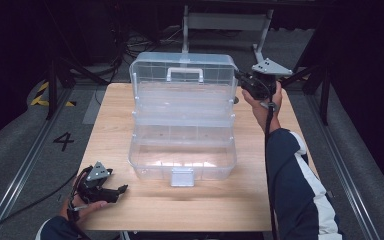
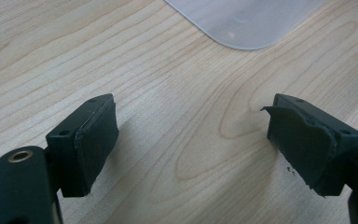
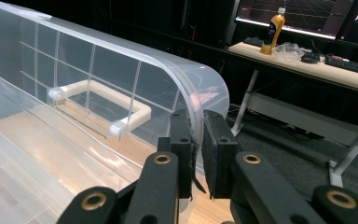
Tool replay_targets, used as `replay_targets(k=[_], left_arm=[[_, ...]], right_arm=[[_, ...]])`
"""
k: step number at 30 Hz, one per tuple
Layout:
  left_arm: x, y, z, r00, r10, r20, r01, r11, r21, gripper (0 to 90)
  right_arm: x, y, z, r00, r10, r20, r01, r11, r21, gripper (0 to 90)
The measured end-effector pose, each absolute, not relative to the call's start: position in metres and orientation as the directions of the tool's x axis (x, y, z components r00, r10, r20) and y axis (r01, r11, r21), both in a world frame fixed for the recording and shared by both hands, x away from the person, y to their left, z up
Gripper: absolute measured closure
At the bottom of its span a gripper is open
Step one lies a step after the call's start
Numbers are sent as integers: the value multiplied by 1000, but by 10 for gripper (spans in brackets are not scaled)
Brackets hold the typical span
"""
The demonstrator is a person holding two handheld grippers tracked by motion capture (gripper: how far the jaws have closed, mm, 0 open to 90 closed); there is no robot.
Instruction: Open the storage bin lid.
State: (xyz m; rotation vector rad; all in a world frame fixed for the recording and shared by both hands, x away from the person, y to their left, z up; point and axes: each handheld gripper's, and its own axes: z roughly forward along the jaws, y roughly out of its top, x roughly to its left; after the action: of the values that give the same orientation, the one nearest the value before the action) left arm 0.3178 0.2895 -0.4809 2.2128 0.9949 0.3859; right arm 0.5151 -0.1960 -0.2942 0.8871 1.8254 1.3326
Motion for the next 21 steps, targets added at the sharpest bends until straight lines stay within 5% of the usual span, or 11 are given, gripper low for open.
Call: replay_targets(k=[21], left_arm=[[319,289,-481,671,742,-4,544,-489,681,162]], right_arm=[[544,-195,-299,-514,852,-101,177,221,959,832]])
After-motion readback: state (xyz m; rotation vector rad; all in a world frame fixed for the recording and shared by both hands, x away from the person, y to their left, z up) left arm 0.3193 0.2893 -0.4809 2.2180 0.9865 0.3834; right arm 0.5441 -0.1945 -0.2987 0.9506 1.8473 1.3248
